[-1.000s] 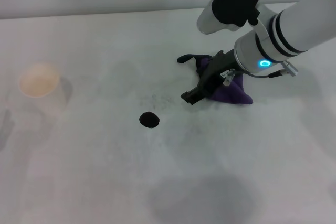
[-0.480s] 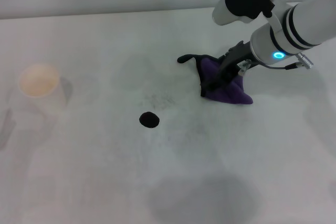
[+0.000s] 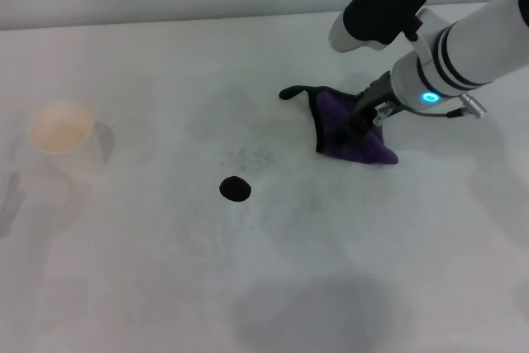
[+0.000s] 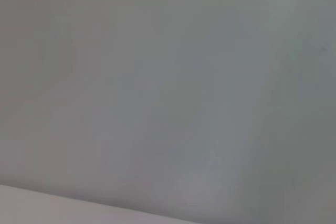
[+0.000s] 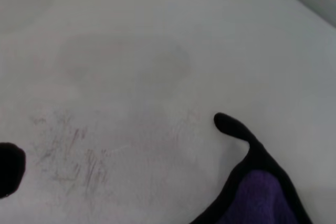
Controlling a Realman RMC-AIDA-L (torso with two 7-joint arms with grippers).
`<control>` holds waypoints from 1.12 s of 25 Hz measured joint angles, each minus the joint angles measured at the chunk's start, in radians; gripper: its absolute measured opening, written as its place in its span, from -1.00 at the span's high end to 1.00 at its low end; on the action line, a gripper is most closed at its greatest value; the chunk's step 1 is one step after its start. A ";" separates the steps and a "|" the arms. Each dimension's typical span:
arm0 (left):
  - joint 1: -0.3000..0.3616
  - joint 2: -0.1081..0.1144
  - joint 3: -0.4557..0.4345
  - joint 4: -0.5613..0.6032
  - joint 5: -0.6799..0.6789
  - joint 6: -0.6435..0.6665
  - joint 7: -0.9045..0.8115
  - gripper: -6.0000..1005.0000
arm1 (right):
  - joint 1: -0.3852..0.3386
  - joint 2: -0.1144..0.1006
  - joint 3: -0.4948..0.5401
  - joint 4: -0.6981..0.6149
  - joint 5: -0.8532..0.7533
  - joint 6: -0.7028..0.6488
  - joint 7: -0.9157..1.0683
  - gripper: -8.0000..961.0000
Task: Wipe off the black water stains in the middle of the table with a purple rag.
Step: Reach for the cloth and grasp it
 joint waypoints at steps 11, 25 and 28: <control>0.001 -0.001 0.001 0.000 0.002 0.000 0.000 -0.77 | 0.017 0.001 -0.002 -0.070 0.005 -0.058 0.027 -0.80; 0.001 0.001 0.002 0.000 0.002 0.000 0.000 -0.77 | 0.026 -0.002 0.008 -0.094 0.006 -0.055 0.051 0.18; 0.003 0.001 0.002 0.000 0.003 0.000 0.000 -0.77 | 0.025 -0.003 0.010 -0.092 0.006 -0.055 0.052 0.47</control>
